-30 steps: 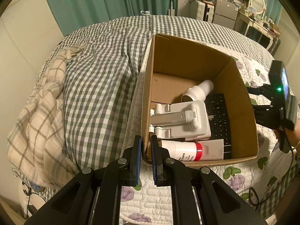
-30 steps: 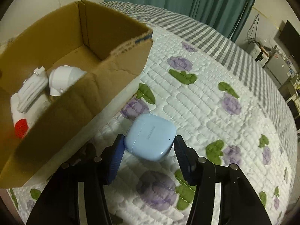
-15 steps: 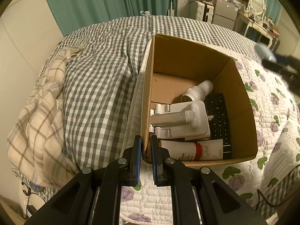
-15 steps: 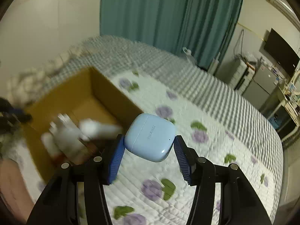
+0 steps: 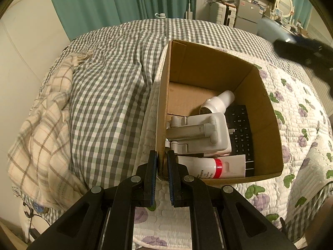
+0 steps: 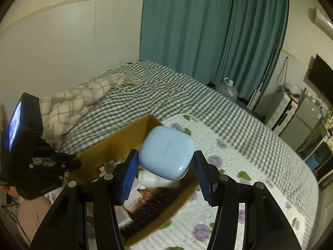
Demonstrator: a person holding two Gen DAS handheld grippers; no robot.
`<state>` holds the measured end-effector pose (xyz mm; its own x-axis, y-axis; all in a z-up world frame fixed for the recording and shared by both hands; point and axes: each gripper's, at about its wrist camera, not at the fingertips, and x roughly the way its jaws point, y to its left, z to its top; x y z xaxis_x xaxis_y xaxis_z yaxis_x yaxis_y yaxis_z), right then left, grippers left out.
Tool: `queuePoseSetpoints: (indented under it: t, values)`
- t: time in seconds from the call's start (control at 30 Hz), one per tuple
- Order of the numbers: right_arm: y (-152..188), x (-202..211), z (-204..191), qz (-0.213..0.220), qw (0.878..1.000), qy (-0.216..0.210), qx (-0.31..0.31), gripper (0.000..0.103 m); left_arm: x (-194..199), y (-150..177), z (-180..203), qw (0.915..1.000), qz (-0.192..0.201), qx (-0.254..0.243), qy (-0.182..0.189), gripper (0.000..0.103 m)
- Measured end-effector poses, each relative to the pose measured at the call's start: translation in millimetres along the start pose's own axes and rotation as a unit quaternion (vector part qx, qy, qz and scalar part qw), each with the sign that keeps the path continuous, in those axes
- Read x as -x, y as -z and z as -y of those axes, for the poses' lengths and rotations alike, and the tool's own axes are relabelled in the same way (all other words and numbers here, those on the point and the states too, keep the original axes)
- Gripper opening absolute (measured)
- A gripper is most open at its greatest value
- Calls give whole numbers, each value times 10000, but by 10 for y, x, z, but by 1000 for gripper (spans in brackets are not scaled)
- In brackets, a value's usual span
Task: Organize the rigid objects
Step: 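Carry the blue earbud case with the right tool into the box and release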
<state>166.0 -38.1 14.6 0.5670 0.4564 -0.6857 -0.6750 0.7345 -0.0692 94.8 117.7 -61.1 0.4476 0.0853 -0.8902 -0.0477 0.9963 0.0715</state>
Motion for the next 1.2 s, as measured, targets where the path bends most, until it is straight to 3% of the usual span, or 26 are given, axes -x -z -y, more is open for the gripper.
queuePoseSetpoints:
  t: [0.27, 0.5, 0.8, 0.97, 1.03, 1.1, 1.2]
  values:
    - [18, -394, -139, -163, 9997, -172, -61, 54, 24, 0, 17, 10000, 1, -28, -9, 9]
    - [114, -752, -221, -580, 9981, -210, -41, 54, 30, 2, 32, 10000, 13, -68, -15, 9]
    - [222, -970, -276, -881, 9959, -187, -35, 54, 30, 2, 32, 10000, 11, -67, -14, 9]
    - [249, -1022, -173, -946, 9944, -316, -352, 54, 29, 3, 32, 10000, 13, -68, -12, 9]
    - [250, -1020, -135, -916, 9941, -332, -477, 60, 30, 2, 32, 10000, 12, -69, -13, 9]
    - [234, -978, -110, -774, 9953, -217, -545, 87, 30, 4, 32, 10000, 12, -66, -23, 9]
    - [205, -940, -108, -714, 9960, -133, -524, 87, 28, 2, 33, 10000, 12, -71, -13, 9]
